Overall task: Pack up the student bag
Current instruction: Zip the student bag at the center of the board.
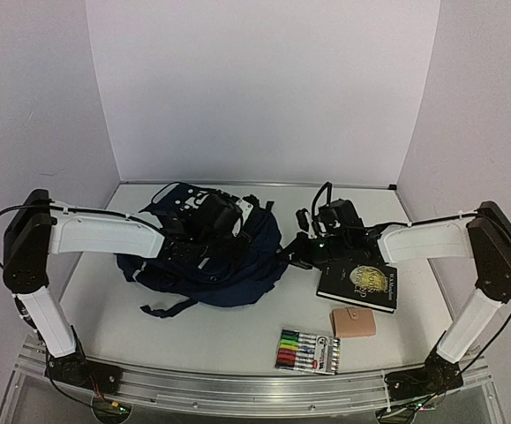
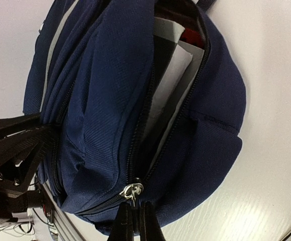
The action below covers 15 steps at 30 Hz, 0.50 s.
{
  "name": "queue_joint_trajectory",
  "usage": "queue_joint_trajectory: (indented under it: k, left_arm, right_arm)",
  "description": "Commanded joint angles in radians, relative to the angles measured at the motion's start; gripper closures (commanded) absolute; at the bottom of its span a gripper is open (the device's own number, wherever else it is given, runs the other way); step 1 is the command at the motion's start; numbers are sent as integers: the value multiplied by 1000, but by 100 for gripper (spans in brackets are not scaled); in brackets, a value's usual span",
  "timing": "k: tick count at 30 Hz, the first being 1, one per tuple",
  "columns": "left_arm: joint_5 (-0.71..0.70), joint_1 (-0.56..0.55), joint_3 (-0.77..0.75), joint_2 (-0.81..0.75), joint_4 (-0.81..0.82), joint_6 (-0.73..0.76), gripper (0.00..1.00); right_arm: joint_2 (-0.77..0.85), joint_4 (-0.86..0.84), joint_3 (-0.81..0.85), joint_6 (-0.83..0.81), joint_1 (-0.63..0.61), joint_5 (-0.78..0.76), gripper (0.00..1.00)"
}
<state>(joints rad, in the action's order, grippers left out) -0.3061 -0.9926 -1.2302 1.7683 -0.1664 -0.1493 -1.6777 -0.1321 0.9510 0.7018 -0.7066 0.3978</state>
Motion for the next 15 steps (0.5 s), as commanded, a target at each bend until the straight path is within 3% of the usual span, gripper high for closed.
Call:
queue_joint_trajectory:
  k: [1, 3, 8, 15]
  left_arm:
    - [171, 14, 160, -146, -32, 107, 100]
    - [181, 15, 179, -168, -51, 127, 100]
    - [49, 16, 156, -134, -172, 145, 100]
    - [155, 0, 250, -229, -112, 248, 100]
  right_arm:
    - [-55, -43, 93, -47, 97, -15, 100]
    - [-69, -38, 120, -67, 105, 25, 100]
    - [-40, -15, 165, -101, 108, 135, 100]
    - [-52, 42, 183, -98, 130, 51, 100]
